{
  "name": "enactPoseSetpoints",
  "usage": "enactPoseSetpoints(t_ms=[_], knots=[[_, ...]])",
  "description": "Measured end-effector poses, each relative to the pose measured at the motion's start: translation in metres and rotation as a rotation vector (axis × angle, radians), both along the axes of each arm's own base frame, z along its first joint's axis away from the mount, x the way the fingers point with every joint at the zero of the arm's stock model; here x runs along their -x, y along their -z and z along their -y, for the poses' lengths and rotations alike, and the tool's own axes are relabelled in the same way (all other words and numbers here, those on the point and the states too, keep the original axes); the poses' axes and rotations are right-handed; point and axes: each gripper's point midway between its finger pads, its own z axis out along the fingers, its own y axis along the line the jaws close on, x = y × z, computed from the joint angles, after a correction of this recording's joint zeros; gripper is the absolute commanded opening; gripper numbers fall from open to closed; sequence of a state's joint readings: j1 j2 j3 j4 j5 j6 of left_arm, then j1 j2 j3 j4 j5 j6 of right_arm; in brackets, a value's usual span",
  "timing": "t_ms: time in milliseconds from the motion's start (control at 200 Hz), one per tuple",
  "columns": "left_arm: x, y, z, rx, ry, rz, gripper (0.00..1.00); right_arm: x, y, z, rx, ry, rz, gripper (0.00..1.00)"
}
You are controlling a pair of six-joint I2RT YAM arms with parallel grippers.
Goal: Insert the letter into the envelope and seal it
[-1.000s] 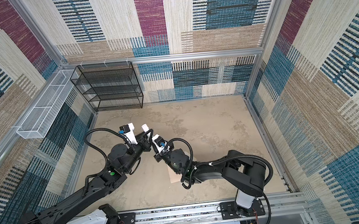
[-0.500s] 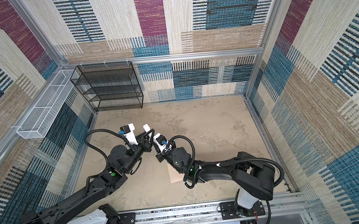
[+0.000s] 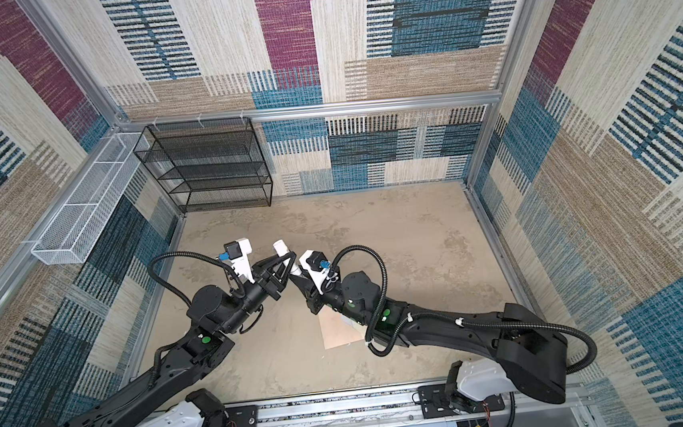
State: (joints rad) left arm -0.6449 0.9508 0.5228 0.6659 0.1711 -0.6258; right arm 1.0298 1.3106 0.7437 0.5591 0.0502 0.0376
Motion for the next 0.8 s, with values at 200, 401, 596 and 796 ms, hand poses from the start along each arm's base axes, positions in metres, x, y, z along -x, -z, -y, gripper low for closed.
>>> enactPoseSetpoints(t_ms=[200,401,596,796], knots=[[0.027,-0.015,0.01,0.043,0.208,0.065,0.0,0.028,-0.014,0.008,-0.059,-0.2,-0.078,0.1],[0.058,-0.017,0.022,0.041,0.403,0.104,0.0,0.056,-0.013,0.017,-0.097,-0.412,-0.166,0.13],[0.076,-0.01,0.027,0.021,0.506,0.102,0.0,0.073,-0.003,0.022,-0.1,-0.569,-0.24,0.13],[0.086,-0.009,0.025,0.012,0.536,0.103,0.0,0.082,-0.002,0.023,-0.086,-0.649,-0.248,0.4]])
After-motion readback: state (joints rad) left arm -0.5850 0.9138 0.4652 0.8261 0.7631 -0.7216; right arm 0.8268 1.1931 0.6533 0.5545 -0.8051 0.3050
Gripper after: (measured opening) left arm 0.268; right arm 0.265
